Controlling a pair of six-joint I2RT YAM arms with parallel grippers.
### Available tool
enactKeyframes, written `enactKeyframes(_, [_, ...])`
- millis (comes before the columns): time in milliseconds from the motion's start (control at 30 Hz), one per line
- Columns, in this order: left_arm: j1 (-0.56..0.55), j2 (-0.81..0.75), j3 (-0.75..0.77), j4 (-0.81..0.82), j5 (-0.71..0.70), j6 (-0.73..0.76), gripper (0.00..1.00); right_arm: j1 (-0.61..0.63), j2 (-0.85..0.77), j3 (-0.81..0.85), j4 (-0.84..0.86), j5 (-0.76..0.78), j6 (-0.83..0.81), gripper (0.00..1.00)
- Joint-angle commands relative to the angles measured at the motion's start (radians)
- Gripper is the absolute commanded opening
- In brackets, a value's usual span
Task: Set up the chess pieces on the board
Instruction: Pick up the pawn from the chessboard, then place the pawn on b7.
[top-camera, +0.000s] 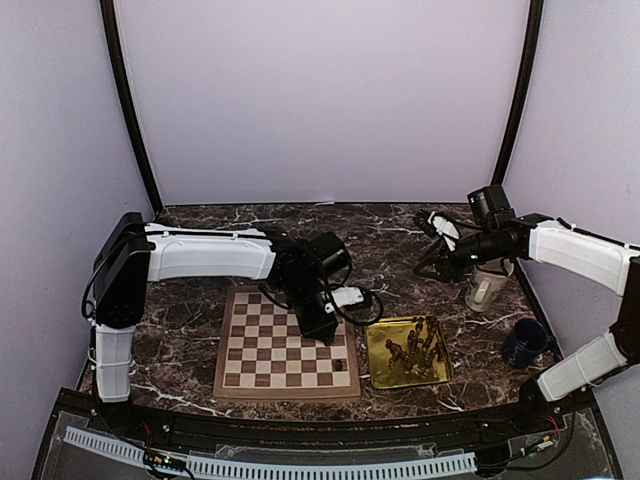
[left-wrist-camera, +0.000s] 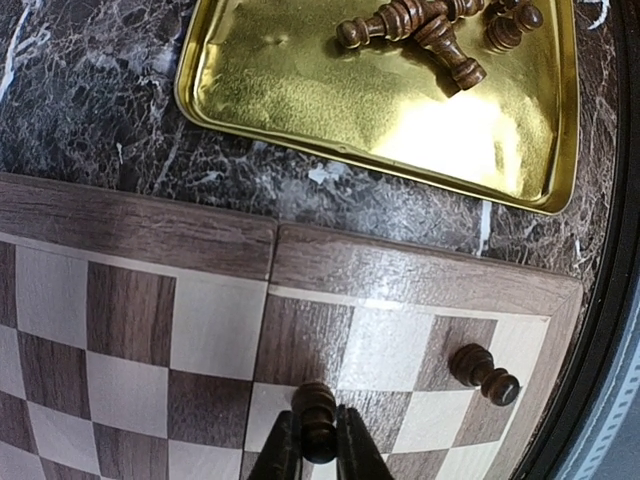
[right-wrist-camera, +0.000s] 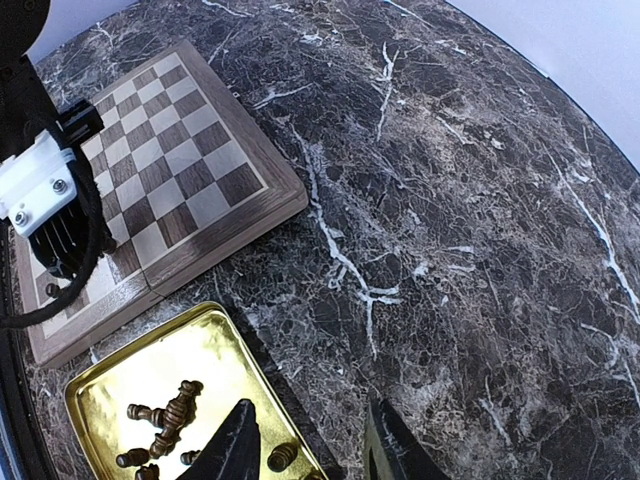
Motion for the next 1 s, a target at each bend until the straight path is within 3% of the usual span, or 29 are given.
enactKeyframes(0, [-0.026, -0.104, -0.041, -0.052, 0.024, 0.002, 0.11, 0.001, 0.005, -0.007, 0.020, -0.016, -0.010, 0.37])
enactKeyframes(233, [-0.071, -0.198, -0.171, -0.023, 0.030, 0.026, 0.11, 0.001, 0.021, -0.003, 0.014, -0.025, -0.012, 0.37])
enactKeyframes(633, [-0.091, -0.136, -0.151, 0.033, -0.027, -0.016, 0.12, 0.002, 0.031, 0.000, 0.008, -0.023, -0.013, 0.37])
enactKeyframes(967, [-0.091, -0.110, -0.159, 0.047, 0.004, -0.016, 0.12, 0.002, 0.052, 0.006, -0.004, -0.028, -0.021, 0.37])
